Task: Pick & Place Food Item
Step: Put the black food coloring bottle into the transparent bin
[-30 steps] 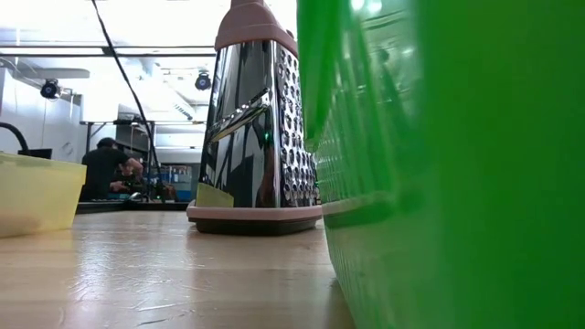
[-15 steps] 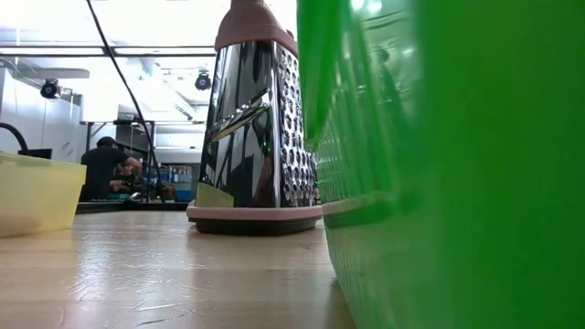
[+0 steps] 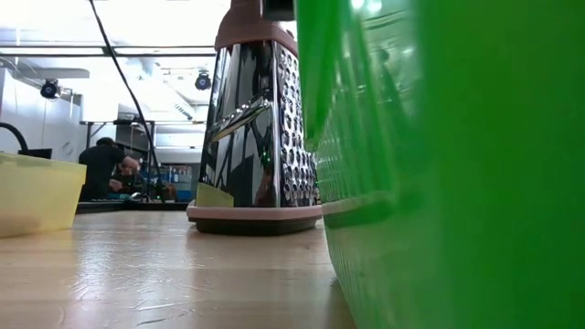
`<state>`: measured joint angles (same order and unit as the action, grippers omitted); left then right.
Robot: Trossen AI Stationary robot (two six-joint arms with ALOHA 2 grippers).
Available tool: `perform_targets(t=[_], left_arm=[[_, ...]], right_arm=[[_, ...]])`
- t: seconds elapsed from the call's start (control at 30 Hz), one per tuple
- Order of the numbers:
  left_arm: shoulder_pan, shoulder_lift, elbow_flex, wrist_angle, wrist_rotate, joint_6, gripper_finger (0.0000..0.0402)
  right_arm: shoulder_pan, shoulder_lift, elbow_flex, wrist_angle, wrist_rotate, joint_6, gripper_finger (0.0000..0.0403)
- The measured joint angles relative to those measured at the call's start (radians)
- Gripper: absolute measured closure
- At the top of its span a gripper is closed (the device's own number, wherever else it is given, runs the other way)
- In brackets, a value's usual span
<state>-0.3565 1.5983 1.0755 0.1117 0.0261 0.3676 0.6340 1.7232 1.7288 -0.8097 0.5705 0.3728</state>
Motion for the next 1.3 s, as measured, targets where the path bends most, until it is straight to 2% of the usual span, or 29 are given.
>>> perform_targets(t=[0.27, 0.63, 1.1, 1.3], left_arm=[[0.004, 0.049, 0.0, 0.013, -0.011, -0.015, 0.0295], [0.034, 0.049, -0.001, 0.016, -0.028, -0.063, 0.0296], [0.037, 0.049, -0.001, 0.027, -0.027, -0.06, 0.0296], [0.04, 0.049, -0.001, 0.027, -0.027, -0.058, 0.0297]], right_arm=[[-0.066, 0.081, 0.106, -0.164, -0.124, 0.015, 0.0192], [-0.07, 0.125, 0.195, -0.214, -0.147, 0.012, 0.0191], [-0.105, 0.141, 0.192, -0.23, -0.176, -0.043, 0.0191], [-0.12, 0.142, 0.187, -0.179, -0.179, -0.084, 0.0191]])
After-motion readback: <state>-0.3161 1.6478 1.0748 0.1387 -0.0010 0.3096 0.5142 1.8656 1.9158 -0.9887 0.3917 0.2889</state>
